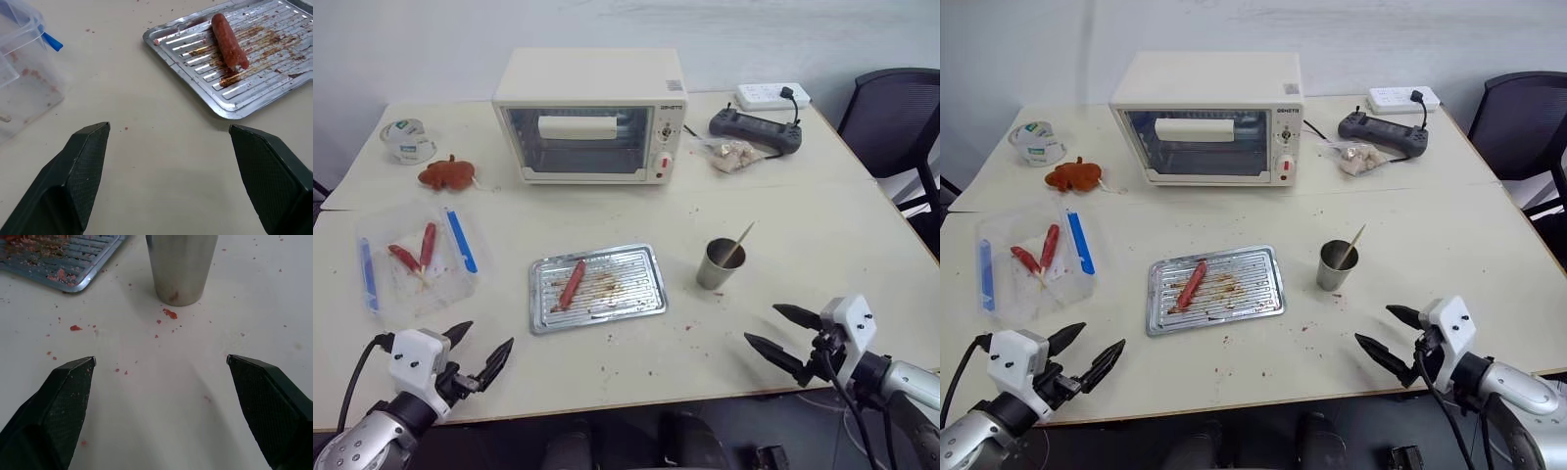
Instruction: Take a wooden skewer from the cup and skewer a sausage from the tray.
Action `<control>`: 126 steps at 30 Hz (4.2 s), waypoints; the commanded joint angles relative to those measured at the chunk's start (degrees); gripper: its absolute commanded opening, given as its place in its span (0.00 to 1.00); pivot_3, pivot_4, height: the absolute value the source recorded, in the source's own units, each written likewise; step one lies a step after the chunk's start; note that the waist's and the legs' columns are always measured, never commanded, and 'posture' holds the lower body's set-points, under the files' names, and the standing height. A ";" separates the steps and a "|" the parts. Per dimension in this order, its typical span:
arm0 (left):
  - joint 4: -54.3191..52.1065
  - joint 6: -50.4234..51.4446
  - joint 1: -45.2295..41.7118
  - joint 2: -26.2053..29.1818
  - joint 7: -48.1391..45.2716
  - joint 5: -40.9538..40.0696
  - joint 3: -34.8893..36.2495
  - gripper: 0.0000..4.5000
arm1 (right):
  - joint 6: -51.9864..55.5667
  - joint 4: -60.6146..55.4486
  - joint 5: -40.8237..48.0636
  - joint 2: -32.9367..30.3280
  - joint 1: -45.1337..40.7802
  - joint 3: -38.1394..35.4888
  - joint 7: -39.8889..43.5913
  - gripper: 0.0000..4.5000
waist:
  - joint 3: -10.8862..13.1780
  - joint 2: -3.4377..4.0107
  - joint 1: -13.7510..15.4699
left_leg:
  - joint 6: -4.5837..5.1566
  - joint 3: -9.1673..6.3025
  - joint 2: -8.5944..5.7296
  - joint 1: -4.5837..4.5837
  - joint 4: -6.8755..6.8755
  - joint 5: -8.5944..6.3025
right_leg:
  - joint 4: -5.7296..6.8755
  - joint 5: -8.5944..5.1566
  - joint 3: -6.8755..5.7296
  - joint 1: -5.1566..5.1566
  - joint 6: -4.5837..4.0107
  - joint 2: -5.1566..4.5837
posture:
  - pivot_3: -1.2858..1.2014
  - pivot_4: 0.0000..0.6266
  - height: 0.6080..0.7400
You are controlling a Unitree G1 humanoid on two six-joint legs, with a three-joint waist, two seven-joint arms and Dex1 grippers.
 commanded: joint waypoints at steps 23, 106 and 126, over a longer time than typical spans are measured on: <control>-4.45 16.19 -21.41 23.21 -10.73 -28.08 0.43 1.00 | 21.19 4.76 26.56 0.19 -27.73 -4.69 -18.00 1.00 | 0.08 0.17 -0.10 | -0.48 -0.01 0.01 0.01 0.00 0.22 | 0.12 -0.02 0.04 -0.01 -0.04 0.01 | 0.52 0.24 1.00; 8.96 8.57 -61.21 -8.00 6.42 -13.07 -24.41 0.57 | 20.04 14.30 82.08 13.33 -62.92 7.87 -68.71 0.00 | 0.25 0.37 -0.14 | -0.29 0.10 -0.07 -0.38 0.04 0.48 | 0.03 0.25 0.08 -0.14 0.44 0.08 | 0.52 0.24 1.00; 10.41 8.17 -61.69 -9.98 7.38 -12.15 -24.59 0.09 | 18.40 13.09 82.08 13.77 -63.00 8.69 -69.51 0.00 | 0.26 0.36 -0.13 | -0.29 0.09 -0.06 -0.40 0.04 0.48 | -0.01 0.25 0.06 -0.14 0.44 0.08 | 0.52 0.24 1.00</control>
